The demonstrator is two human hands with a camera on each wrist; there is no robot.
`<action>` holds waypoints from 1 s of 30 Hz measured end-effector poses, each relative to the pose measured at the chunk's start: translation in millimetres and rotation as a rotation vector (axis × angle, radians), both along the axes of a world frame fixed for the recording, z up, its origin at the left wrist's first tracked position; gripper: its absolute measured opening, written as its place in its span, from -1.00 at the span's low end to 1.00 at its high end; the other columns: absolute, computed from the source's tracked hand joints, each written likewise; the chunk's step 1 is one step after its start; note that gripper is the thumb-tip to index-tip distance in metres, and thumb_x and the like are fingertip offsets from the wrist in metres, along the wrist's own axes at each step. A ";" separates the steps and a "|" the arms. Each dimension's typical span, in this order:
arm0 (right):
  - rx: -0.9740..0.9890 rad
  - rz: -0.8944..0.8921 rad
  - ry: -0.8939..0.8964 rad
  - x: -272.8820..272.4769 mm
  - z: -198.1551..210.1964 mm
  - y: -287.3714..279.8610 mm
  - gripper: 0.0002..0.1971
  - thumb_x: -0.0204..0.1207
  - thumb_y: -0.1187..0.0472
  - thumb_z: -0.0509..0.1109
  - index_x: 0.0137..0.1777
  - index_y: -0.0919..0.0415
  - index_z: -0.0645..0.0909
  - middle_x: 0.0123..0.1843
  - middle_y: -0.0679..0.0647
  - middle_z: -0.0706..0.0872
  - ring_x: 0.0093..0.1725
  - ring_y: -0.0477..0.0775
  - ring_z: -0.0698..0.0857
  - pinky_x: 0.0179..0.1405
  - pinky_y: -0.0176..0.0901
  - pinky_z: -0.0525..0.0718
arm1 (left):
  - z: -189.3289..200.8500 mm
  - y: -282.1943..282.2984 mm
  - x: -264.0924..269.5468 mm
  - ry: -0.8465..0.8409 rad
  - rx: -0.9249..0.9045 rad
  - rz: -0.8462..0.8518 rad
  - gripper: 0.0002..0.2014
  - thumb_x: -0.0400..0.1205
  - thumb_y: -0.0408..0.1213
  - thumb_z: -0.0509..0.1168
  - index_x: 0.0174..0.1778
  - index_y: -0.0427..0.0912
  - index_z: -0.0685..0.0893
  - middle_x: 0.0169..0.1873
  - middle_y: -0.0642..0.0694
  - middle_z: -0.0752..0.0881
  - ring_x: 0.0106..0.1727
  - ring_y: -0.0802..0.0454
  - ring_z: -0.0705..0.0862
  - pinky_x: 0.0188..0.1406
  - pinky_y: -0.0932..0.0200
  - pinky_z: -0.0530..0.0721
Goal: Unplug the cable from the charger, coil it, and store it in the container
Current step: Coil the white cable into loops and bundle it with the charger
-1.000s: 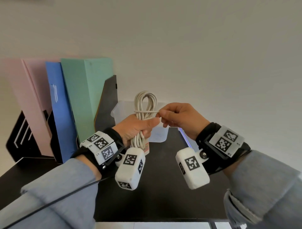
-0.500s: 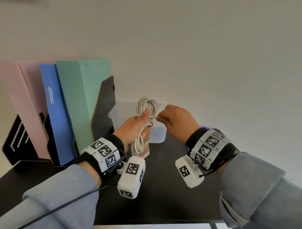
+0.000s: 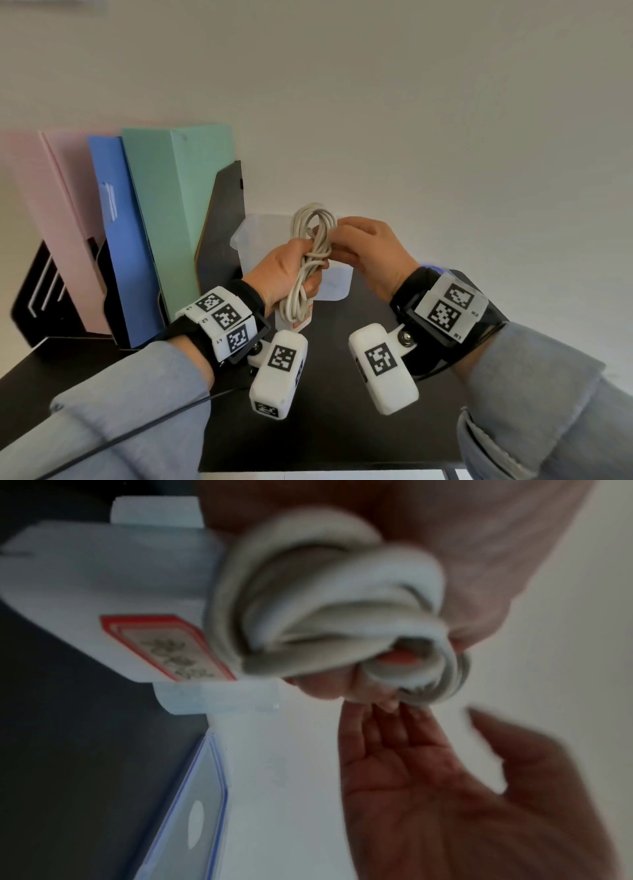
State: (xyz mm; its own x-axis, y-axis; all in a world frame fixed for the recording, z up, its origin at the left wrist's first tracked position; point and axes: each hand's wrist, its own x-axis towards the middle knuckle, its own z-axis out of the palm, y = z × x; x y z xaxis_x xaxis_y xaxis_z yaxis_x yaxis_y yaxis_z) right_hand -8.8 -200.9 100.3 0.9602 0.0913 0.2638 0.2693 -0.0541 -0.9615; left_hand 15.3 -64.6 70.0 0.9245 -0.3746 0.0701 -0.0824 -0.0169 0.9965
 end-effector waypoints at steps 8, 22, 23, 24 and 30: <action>-0.045 -0.166 0.080 4.0 3.4 5.1 -0.92 0.40 0.37 0.41 -0.21 0.43 0.63 -0.23 0.32 0.60 -0.22 0.20 0.59 -0.06 0.06 0.69 | 0.1 -4.3 -1.8 -0.074 0.130 0.040 -0.46 0.72 0.00 -0.16 -0.34 -0.25 0.55 -0.73 -0.06 0.51 -0.64 0.02 0.43 -0.46 0.16 0.48; 0.190 -0.026 0.467 13.6 8.1 -0.5 -0.81 0.37 0.41 0.19 -0.40 0.19 0.51 -0.39 0.04 0.57 -0.40 -0.03 0.54 -0.41 -0.23 0.50 | -3.2 -17.5 -3.2 -0.126 0.161 0.184 -0.56 0.72 -0.13 -0.07 -0.44 -0.20 0.45 -0.61 -0.14 0.49 -0.58 0.00 0.45 -0.57 0.24 0.47; 0.200 0.002 0.474 13.1 8.0 -1.0 -0.82 0.36 0.39 0.17 -0.42 0.18 0.48 -0.40 0.02 0.54 -0.40 -0.03 0.51 -0.41 -0.22 0.46 | -2.3 -17.7 -2.4 -0.132 0.173 0.186 -0.57 0.72 -0.13 -0.06 -0.42 -0.20 0.45 -0.59 -0.16 0.49 -0.56 0.00 0.46 -0.57 0.24 0.47; 0.207 0.021 0.472 12.7 7.4 -1.0 -0.83 0.34 0.35 0.18 -0.44 0.16 0.46 -0.41 0.01 0.53 -0.40 -0.03 0.48 -0.39 -0.21 0.42 | -2.0 -17.6 -1.6 -0.125 0.176 0.183 -0.59 0.72 -0.13 -0.05 -0.41 -0.20 0.45 -0.58 -0.16 0.49 -0.57 0.00 0.45 -0.57 0.23 0.46; 0.009 -0.048 0.335 15.2 -2.3 3.8 -0.89 0.37 0.21 0.49 -0.27 0.16 0.60 -0.28 0.06 0.60 -0.19 0.00 0.53 -0.21 -0.23 0.43 | -7.5 -15.5 5.6 -0.122 0.195 0.169 -0.55 0.68 0.01 0.04 -0.41 -0.19 0.53 -0.56 -0.08 0.57 -0.53 0.02 0.51 -0.48 0.21 0.53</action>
